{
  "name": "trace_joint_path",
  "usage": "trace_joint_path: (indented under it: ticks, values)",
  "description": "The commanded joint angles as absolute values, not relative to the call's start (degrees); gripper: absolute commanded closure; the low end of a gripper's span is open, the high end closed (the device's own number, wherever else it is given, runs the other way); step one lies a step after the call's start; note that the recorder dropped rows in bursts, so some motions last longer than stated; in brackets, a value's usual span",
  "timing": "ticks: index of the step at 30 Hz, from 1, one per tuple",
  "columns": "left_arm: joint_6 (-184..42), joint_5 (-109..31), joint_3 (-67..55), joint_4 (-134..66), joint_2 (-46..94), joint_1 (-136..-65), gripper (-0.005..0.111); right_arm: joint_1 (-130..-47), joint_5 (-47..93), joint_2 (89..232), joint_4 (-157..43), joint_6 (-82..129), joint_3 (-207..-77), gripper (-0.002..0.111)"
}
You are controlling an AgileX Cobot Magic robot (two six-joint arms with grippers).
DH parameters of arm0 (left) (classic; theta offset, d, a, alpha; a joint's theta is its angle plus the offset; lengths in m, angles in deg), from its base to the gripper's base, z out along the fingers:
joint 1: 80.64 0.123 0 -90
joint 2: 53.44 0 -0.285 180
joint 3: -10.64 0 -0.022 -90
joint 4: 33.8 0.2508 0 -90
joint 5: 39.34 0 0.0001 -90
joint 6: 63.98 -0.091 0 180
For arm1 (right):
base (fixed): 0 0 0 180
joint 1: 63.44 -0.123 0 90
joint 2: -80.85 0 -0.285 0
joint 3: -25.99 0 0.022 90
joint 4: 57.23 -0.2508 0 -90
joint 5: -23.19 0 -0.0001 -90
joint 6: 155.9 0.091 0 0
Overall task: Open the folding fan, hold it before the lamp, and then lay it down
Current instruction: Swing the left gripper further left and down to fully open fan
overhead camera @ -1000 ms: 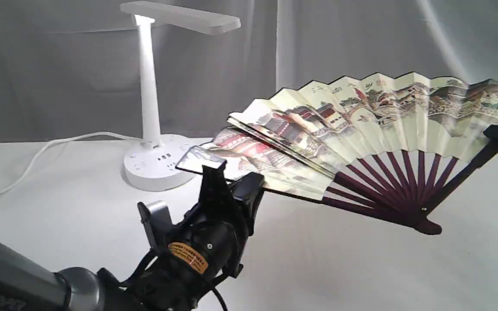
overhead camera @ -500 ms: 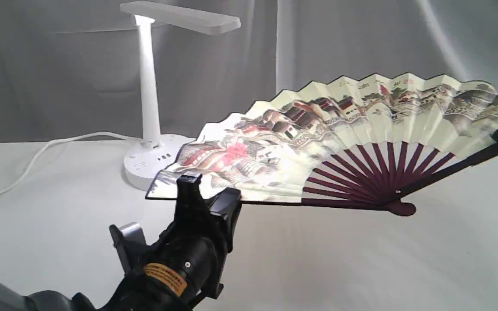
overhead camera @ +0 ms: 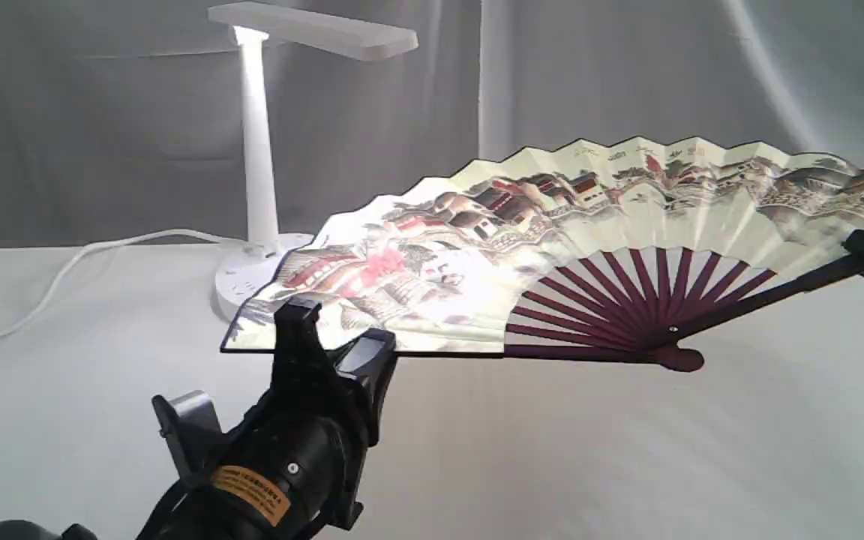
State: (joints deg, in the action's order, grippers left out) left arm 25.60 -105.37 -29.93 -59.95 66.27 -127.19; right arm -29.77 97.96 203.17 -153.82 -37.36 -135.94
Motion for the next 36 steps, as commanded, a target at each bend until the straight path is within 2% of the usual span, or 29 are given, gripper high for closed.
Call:
trace_joint_path:
  ticks: [1,11,23,36]
  values:
    - [27.0,-109.3,-31.1,-72.1,63.6,-126.0,0.107,-28.1,93.2,203.1,-157.2,-38.9,-136.3,0.108]
    - [26.8,-109.3,-35.0,-75.6,59.1,-126.0,0.107,-30.3,93.2,202.5,-157.2,-35.8,-136.3,0.108]
    - [26.7,-109.3,-40.9,-76.5,50.8,-126.0,0.107,-32.0,93.2,193.3,-157.2,-33.5,-136.3,0.108]
    - [25.1,-109.3,-41.1,-82.0,47.0,-126.0,0.107,-32.7,93.2,188.1,-157.2,-29.7,-136.3,0.108]
